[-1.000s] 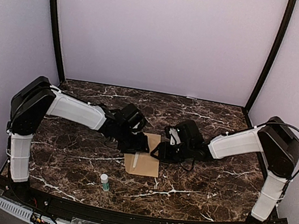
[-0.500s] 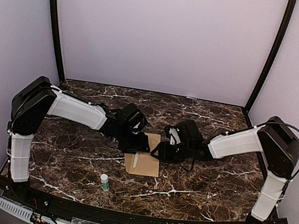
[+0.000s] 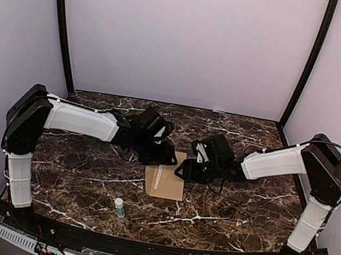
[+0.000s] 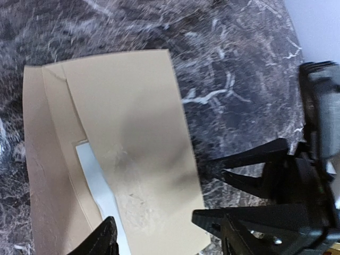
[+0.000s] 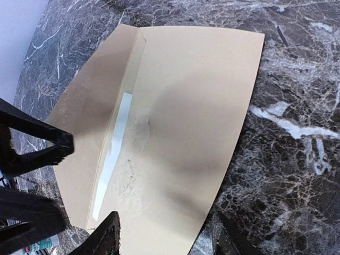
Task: Place the letter into the envelope and seal it
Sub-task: Place the letter in the envelope.
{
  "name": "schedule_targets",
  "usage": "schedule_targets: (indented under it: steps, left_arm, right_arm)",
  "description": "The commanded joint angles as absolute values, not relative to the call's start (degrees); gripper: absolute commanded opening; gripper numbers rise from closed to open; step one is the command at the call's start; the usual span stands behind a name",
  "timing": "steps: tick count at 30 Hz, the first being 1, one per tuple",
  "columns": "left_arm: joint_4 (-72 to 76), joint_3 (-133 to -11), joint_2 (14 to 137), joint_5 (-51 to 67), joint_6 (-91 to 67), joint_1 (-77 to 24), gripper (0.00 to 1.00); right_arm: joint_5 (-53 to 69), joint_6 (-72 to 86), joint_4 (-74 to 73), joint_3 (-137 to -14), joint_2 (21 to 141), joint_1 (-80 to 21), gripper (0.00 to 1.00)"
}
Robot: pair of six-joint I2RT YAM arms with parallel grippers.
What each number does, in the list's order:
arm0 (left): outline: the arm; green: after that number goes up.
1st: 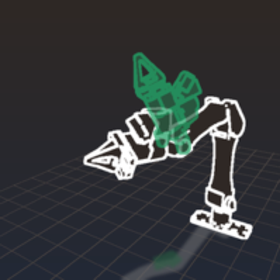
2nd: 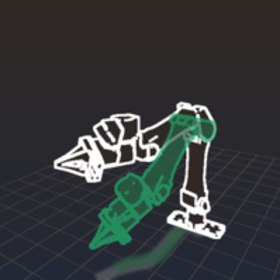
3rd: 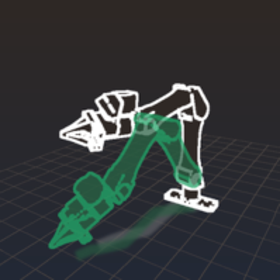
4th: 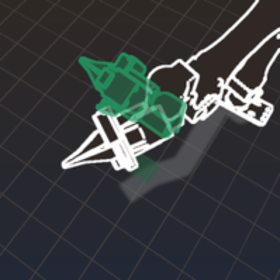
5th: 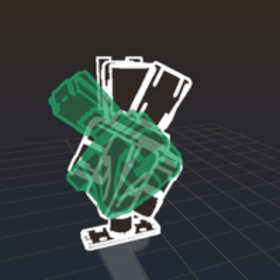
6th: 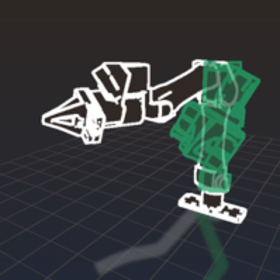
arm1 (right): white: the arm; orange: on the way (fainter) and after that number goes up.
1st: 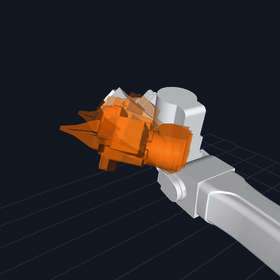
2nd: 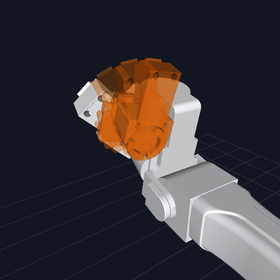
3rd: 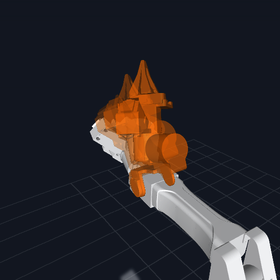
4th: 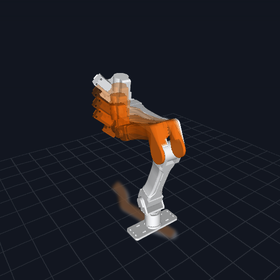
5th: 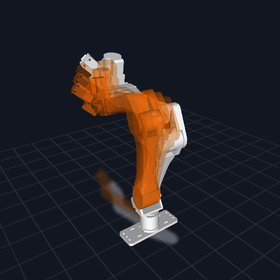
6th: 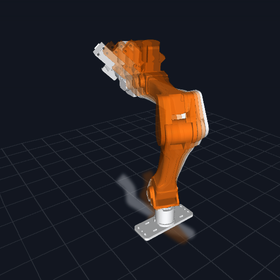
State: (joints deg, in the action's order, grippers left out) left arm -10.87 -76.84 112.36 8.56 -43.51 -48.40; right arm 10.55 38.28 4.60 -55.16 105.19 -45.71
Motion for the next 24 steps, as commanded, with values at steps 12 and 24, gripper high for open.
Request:
schedule_targets:
  steps: [12,24]
  left_arm:
    - [-10.6,-69.7,92.1,5.7,-38.7,-42.6,0.66]
    - [-8.0,-58.2,90.8,7.2,-39.2,-37.5,0.57]
  right_arm:
    - [7.2,39.0,2.7,-53.9,97.3,-44.1,0.58]
    - [6.1,40.2,3.8,-53.2,95.6,-44.1,0.54]
